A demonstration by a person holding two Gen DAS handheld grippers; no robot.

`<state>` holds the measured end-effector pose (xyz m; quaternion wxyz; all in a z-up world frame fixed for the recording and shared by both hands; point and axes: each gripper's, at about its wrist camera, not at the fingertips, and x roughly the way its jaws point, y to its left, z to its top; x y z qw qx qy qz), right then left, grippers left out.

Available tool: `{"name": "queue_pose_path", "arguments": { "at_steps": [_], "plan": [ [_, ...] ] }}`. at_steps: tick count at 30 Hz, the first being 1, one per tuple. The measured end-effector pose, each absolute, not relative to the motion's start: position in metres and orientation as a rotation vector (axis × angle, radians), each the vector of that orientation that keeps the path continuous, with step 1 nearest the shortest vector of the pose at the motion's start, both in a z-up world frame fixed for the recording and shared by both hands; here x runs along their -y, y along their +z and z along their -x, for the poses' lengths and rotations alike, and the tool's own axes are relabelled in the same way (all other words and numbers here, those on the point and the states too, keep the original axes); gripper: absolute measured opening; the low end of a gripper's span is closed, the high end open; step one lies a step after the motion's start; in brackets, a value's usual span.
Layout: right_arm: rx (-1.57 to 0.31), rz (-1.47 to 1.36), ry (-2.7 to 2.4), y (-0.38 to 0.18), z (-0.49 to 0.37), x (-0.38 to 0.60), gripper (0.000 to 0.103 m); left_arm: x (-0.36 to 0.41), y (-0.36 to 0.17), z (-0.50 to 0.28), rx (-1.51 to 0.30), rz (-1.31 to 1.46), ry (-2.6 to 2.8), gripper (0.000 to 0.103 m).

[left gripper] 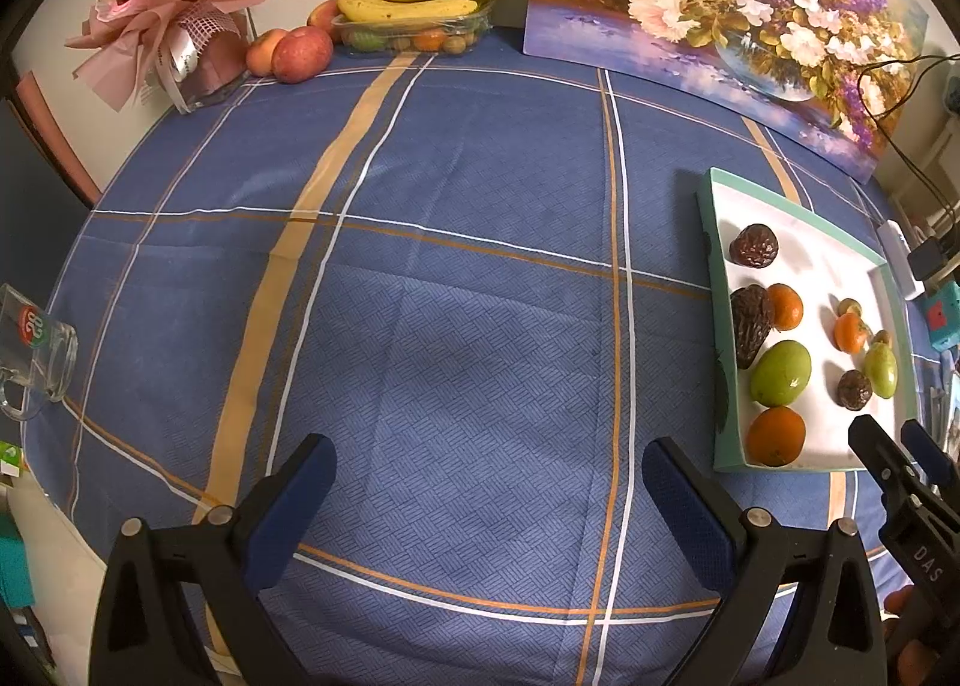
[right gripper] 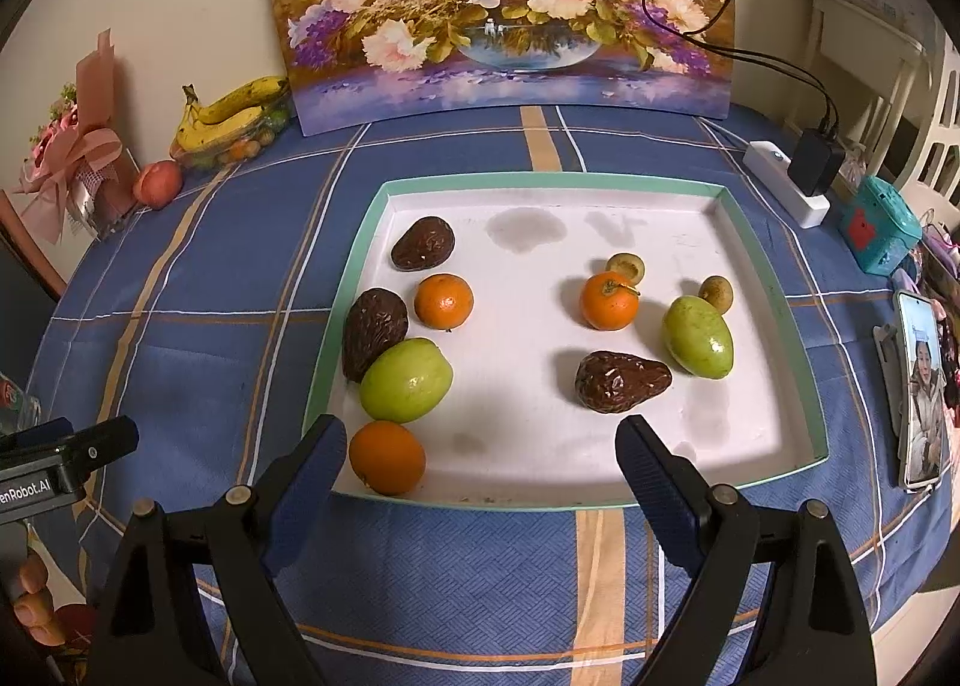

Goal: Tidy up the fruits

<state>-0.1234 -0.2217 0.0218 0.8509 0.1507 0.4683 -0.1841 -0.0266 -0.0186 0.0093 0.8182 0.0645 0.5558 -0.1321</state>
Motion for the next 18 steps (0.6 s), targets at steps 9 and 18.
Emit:
{"name": "queue_pose_path", "arguments": {
  "at_steps": [9, 18],
  "plan": [
    [-0.992, -0.314, -0.384, 0.0207, 0.1225, 0.2207, 0.092, 0.0195, 0.0079, 0.0271, -1.186, -0.137, -0.272, 0.103],
    [-0.992, -0.314, -0.385, 0.0211, 0.1223, 0.2204, 0.092, 0.0161, 0.0087, 0.0264, -1.182, -0.137, -0.260, 0.103]
  ]
}}
